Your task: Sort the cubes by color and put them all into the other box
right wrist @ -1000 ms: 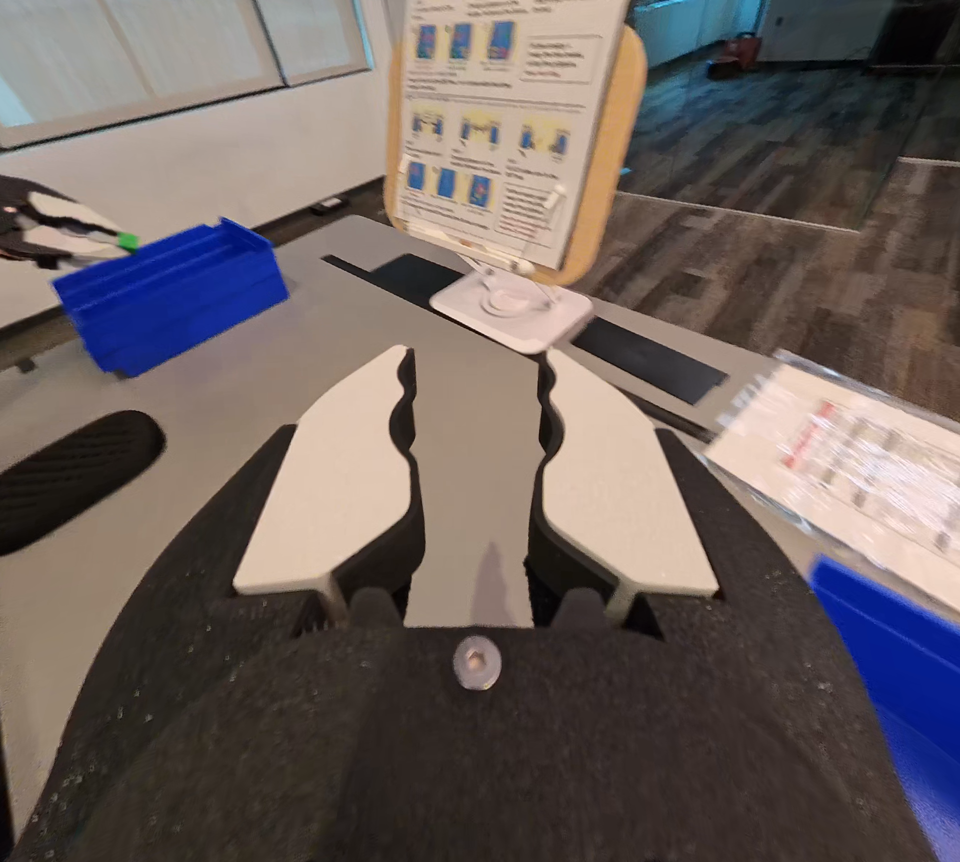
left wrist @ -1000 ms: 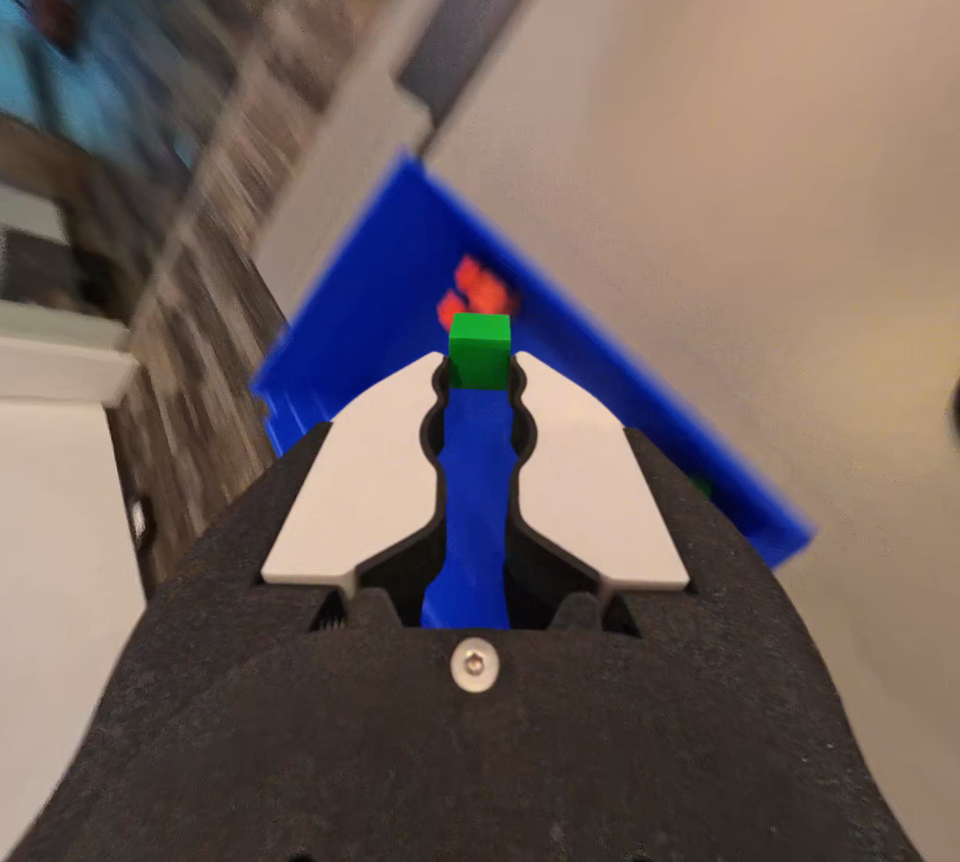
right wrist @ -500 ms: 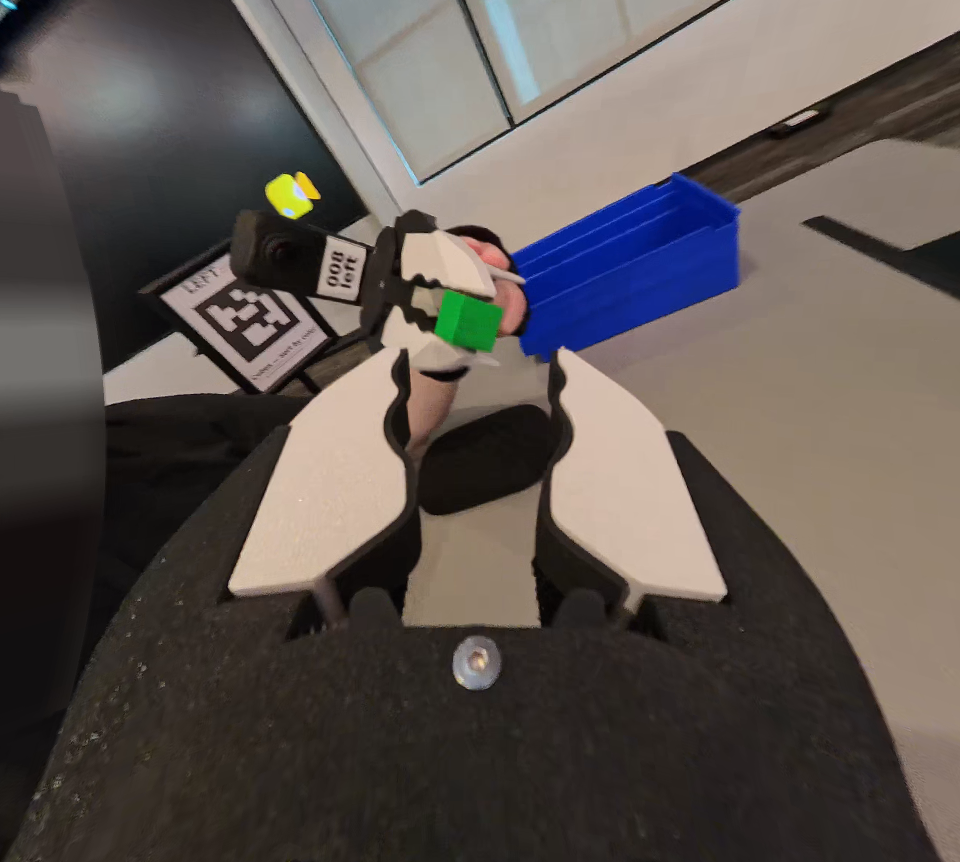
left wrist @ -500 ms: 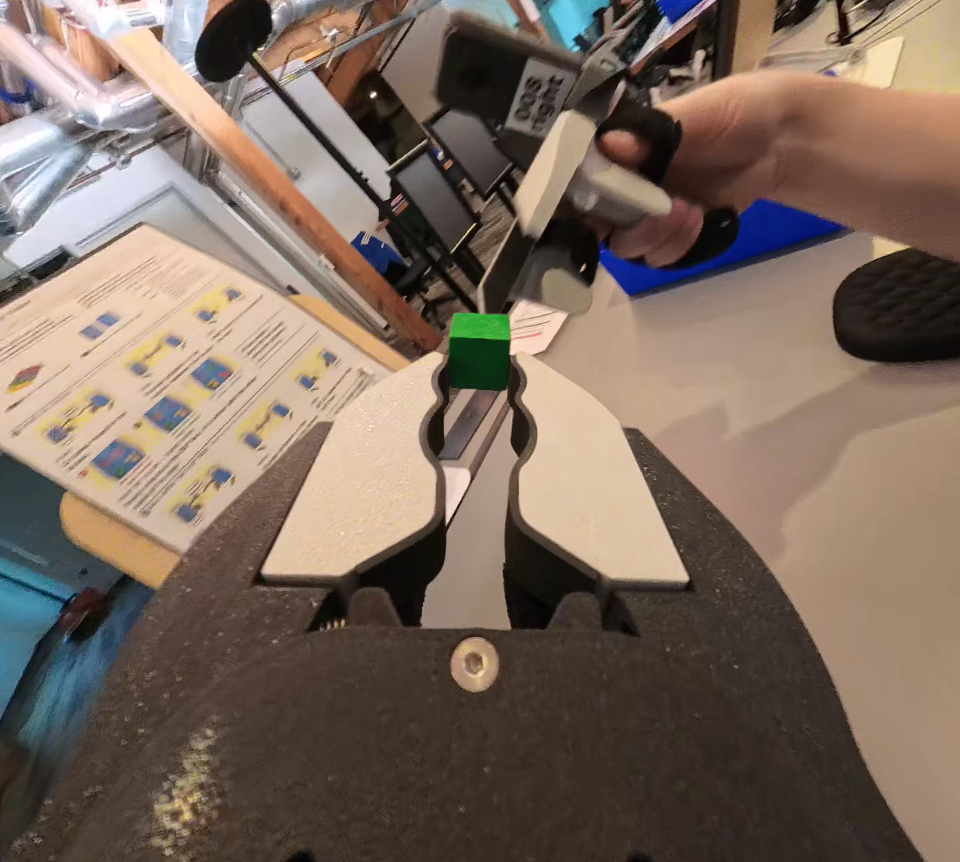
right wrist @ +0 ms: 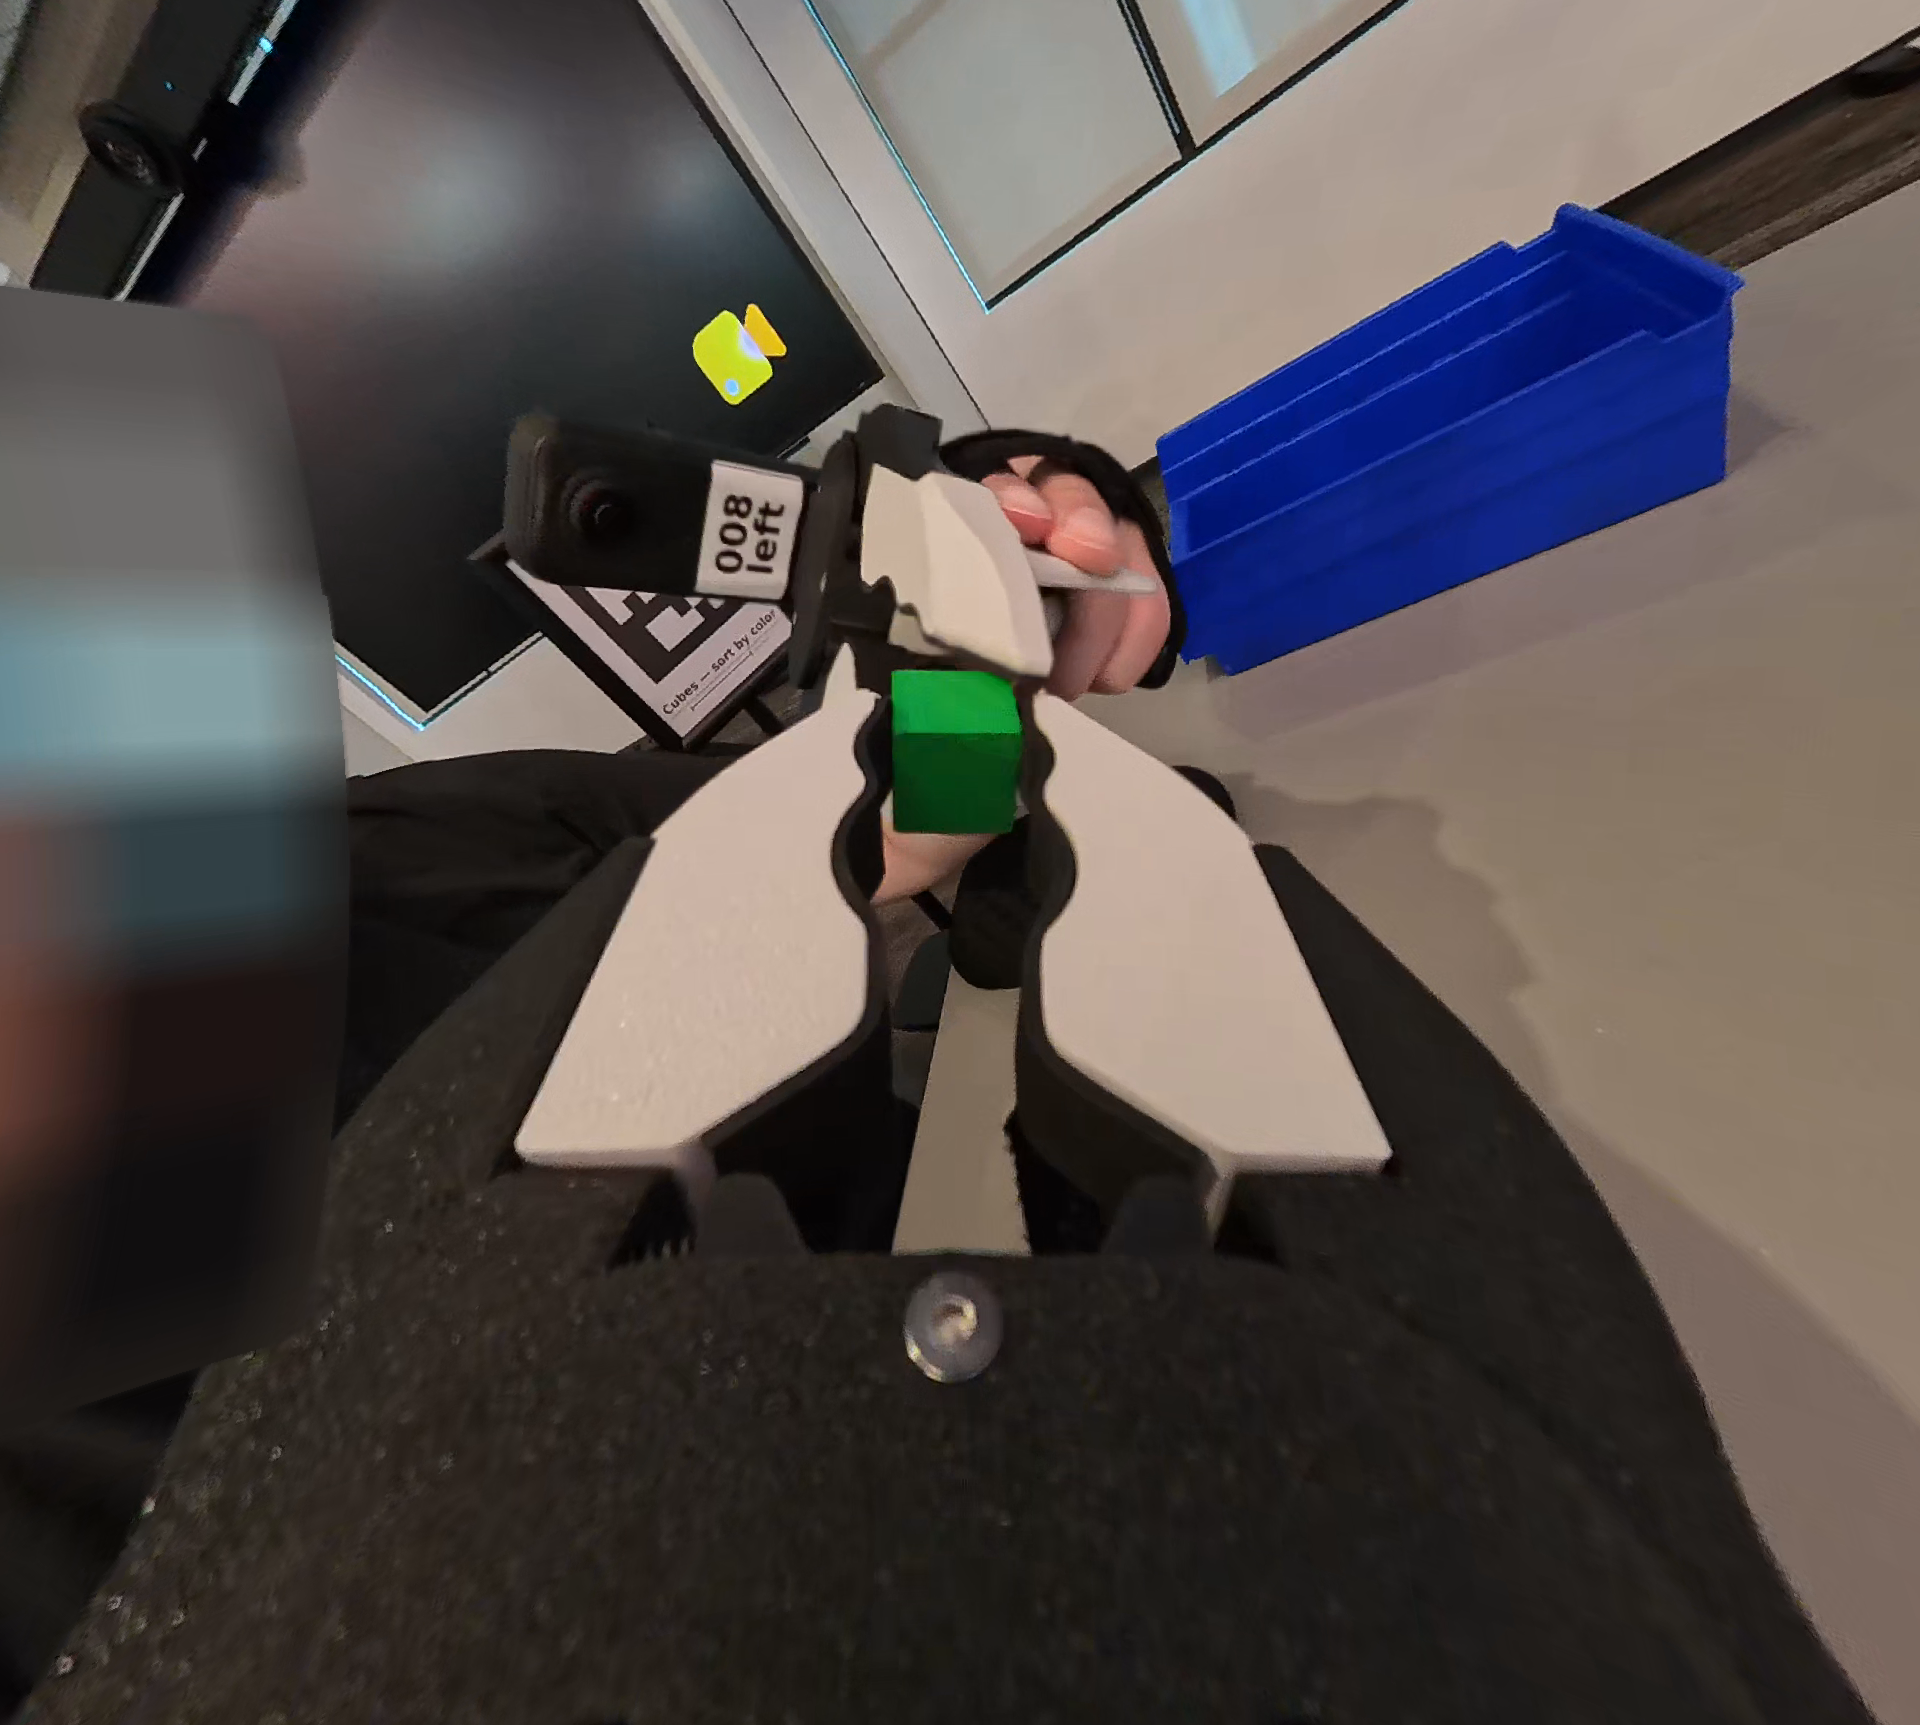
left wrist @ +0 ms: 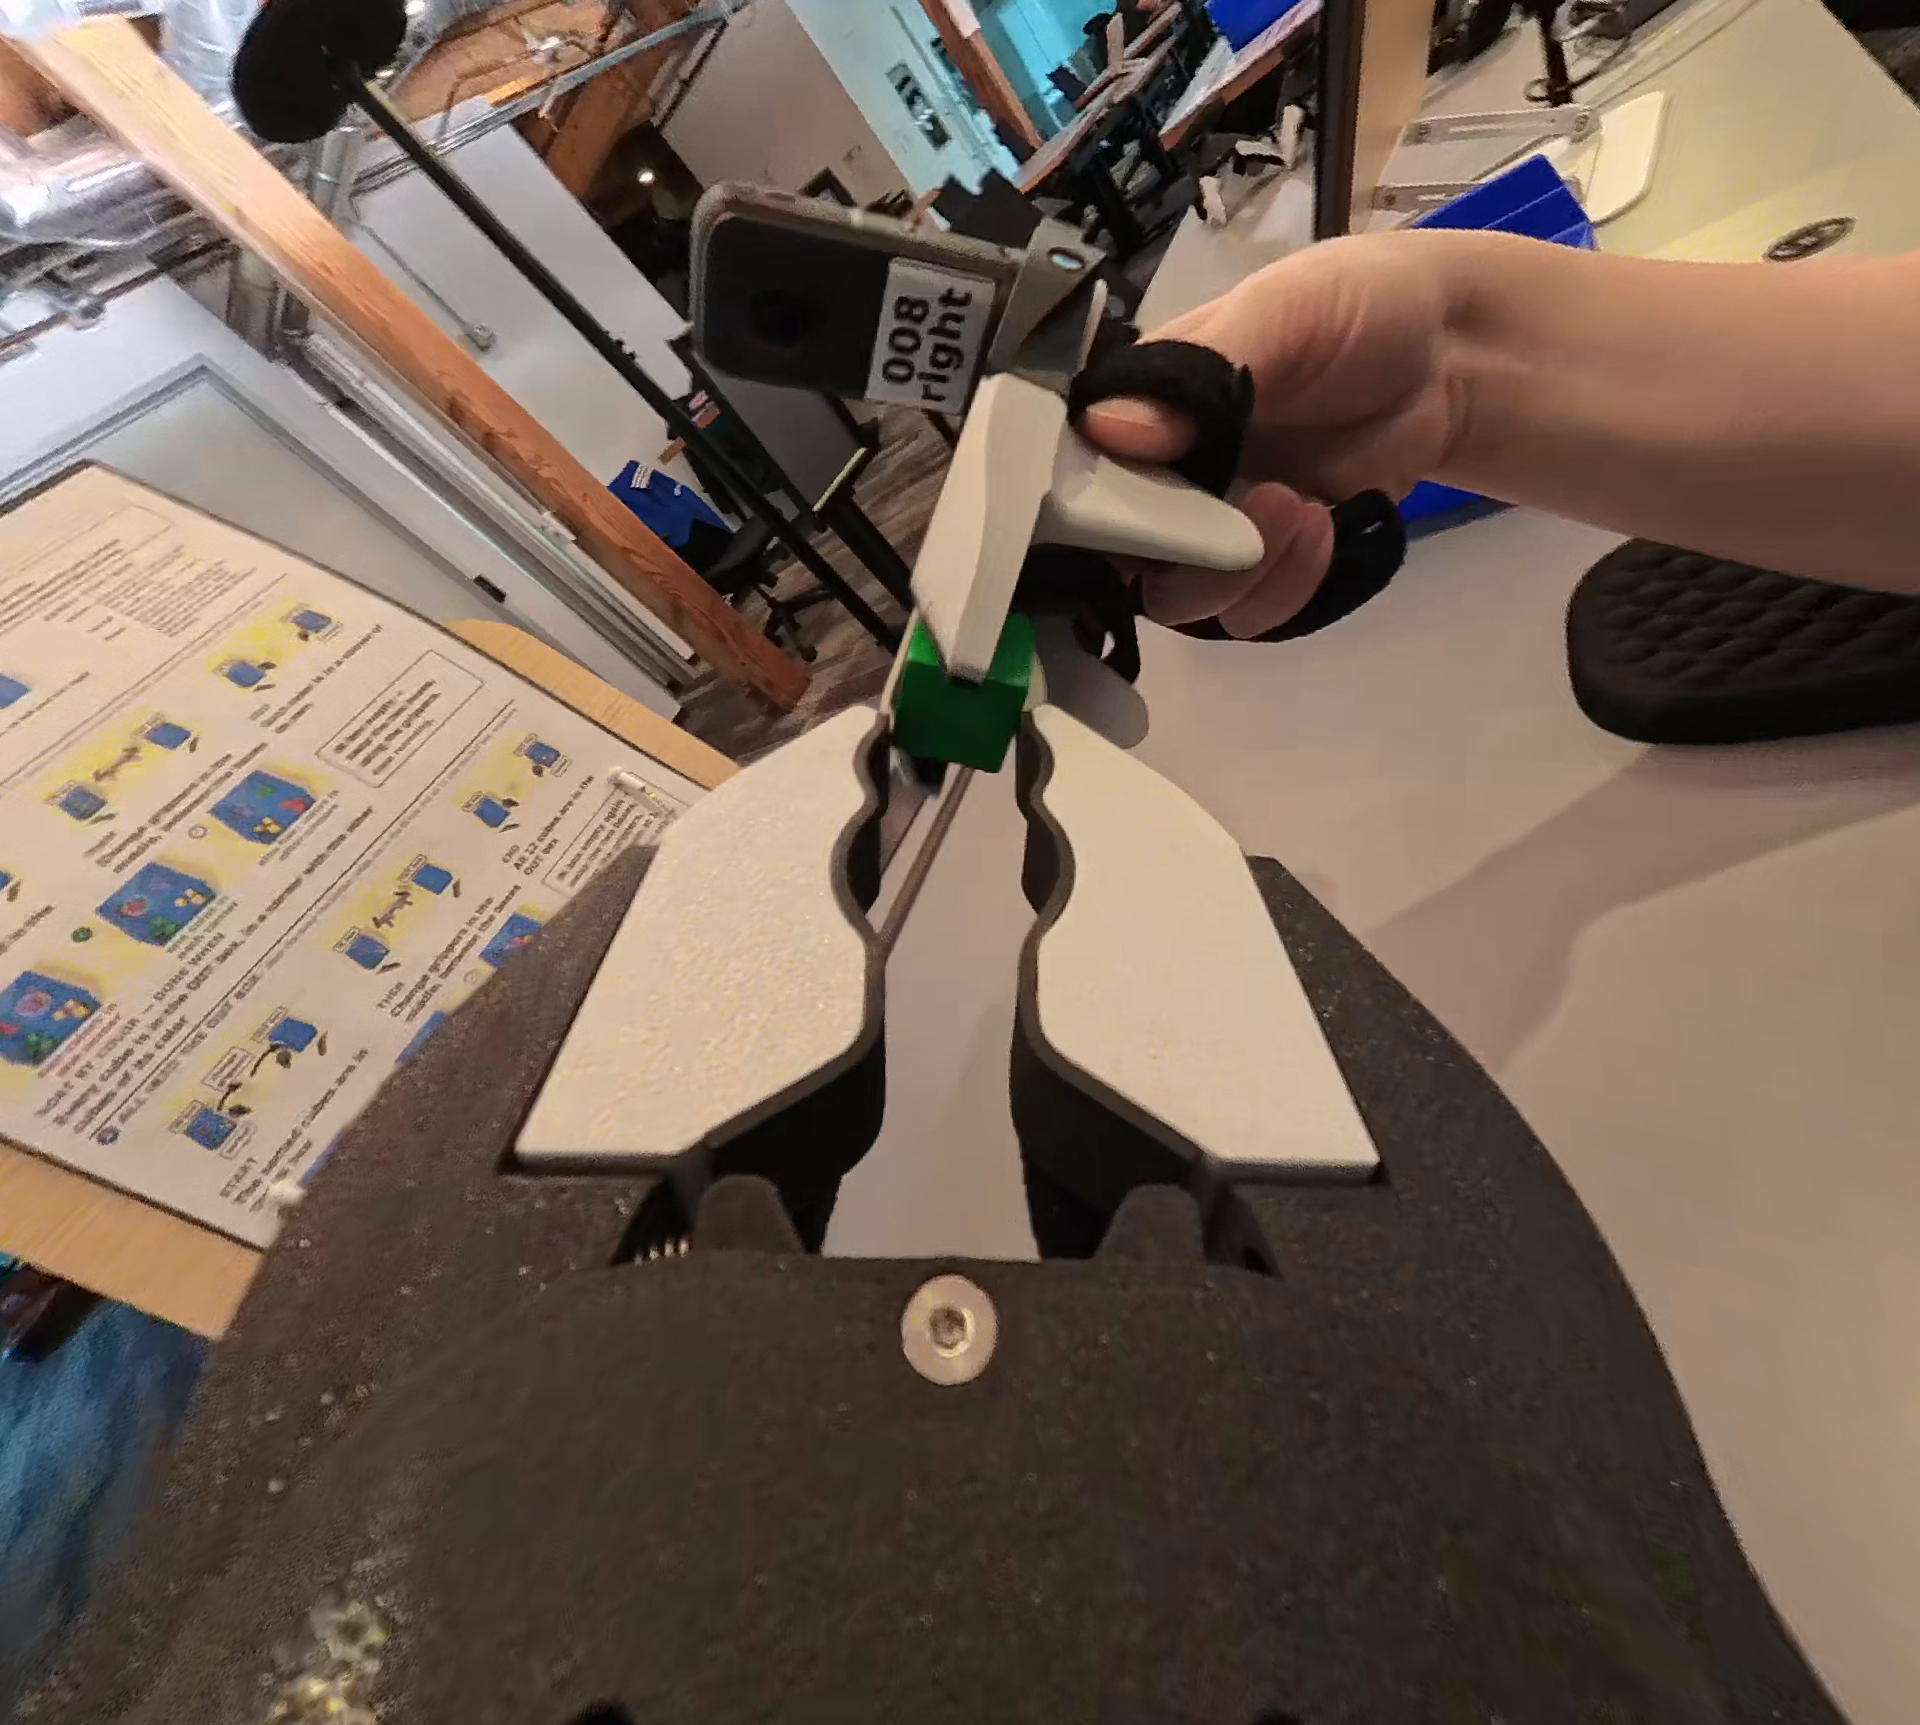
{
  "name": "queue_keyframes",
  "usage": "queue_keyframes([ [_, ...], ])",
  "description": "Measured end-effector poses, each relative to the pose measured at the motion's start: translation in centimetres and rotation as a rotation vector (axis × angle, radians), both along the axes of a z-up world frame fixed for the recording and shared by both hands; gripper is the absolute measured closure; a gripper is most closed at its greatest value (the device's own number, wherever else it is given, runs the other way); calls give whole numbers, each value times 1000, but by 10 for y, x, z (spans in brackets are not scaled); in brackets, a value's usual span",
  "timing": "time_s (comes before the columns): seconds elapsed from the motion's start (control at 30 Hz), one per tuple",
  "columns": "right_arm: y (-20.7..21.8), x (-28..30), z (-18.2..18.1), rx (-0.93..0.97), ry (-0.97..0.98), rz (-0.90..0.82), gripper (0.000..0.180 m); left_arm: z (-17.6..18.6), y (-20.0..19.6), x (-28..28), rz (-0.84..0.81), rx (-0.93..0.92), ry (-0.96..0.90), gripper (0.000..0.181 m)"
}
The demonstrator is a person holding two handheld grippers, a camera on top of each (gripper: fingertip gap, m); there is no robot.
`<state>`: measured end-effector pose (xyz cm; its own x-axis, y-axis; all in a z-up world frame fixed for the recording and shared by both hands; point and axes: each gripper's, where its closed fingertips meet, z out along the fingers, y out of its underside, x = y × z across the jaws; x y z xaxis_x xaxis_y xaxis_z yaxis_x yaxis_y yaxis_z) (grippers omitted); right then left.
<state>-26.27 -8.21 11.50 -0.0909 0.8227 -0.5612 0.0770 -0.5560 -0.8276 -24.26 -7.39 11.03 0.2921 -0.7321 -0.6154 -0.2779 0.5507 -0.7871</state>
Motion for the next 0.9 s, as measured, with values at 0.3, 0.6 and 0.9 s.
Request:
queue_keyframes([
  [0.3,20,79,19,218,-111,-226,157,-39,18,-28,117,-108,4,158],
  [0.6,14,445,-97,54,-836,-1257,157,-114,26,-57,223,-141,200,163],
  [0.9,6,514,-209,-309,-826,-1316,157,-135,33,-59,239,-188,256,166],
])
